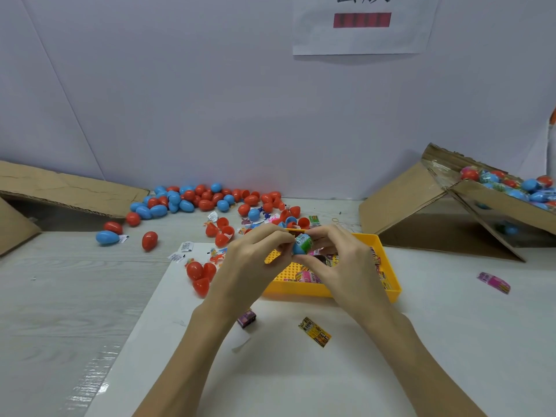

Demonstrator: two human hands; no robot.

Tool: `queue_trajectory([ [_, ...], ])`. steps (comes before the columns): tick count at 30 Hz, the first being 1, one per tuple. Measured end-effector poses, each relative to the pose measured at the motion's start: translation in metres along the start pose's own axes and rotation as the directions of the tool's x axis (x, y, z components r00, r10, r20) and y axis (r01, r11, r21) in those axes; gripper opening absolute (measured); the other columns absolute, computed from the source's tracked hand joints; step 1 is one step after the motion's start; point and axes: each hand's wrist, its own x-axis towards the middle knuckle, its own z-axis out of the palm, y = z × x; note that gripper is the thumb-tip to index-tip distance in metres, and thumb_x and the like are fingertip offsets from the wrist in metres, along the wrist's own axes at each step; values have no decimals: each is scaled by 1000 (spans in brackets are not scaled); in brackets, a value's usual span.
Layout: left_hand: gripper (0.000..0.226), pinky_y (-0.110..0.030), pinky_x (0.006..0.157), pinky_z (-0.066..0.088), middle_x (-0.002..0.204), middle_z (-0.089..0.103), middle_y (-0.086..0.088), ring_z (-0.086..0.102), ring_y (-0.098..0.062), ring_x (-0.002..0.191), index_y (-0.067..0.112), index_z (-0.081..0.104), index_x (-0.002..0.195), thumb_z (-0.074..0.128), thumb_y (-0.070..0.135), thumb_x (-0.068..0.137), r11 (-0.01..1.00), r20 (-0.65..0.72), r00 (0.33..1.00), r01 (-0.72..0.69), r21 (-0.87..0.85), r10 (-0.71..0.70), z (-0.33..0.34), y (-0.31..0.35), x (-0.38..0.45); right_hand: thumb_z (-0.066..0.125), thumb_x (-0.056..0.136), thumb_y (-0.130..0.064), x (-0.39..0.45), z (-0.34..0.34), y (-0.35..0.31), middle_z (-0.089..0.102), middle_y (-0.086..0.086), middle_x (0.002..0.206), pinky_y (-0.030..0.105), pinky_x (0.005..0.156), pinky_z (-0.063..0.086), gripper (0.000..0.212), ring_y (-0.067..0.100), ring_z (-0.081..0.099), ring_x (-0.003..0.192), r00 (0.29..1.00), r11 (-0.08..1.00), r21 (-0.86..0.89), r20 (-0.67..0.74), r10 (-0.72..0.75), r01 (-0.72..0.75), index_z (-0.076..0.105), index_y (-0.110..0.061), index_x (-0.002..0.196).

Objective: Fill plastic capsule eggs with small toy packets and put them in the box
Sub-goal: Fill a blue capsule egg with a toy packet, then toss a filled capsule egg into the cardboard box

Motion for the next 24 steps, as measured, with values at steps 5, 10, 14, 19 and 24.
queue_trajectory([
  [5, 15, -27, 73, 61, 93, 75, -8, 71, -17, 82, 2, 77, 94, 73, 12, 84, 1000, 28, 1000, -2, -6, 2, -5, -1, 3, 70, 81, -53, -2, 1, -3, 71, -2, 110, 24, 87, 57, 55, 8, 65, 99, 1000, 997, -75, -8, -25, 24, 70, -14, 119],
  [10, 15, -28, 72, 61, 92, 74, -8, 71, -17, 81, 2, 77, 93, 82, 0, 79, 1000, 55, 998, -20, -19, 21, -7, -3, 3, 76, 85, -44, -4, 4, -5, 70, 0, 106, 15, 83, 51, 45, 9, 63, 96, 1000, 994, -104, 1, -24, 24, 70, -12, 115],
  [14, 17, -32, 69, 62, 92, 75, -8, 71, -19, 80, 2, 77, 92, 84, -2, 77, 999, 83, 995, -49, 6, 48, -4, -6, 2, 76, 87, -45, -6, 7, -4, 67, -3, 108, 18, 83, 55, 42, 7, 63, 97, 1000, 994, -112, 21, 21, -18, 68, -16, 116],
  [19, 21, -29, 81, 61, 102, 77, -4, 73, -18, 92, 7, 79, 104, 80, 4, 83, 999, 90, 995, -33, 40, 29, 3, -9, 0, 76, 91, -38, 8, -9, 11, 67, -7, 112, 15, 78, 57, 41, 5, 67, 93, 986, 986, -50, -64, 154, -157, 68, -21, 127],
  [24, 27, -31, 95, 52, 116, 71, 3, 59, -17, 114, 15, 73, 120, 66, 29, 98, 987, 275, 954, 82, 135, -117, 13, -20, -9, 67, 99, -11, 77, -86, 30, 75, 9, 100, 20, 71, 59, 23, 14, 73, 84, 822, 701, 624, -160, 547, -345, 68, -5, 121],
])
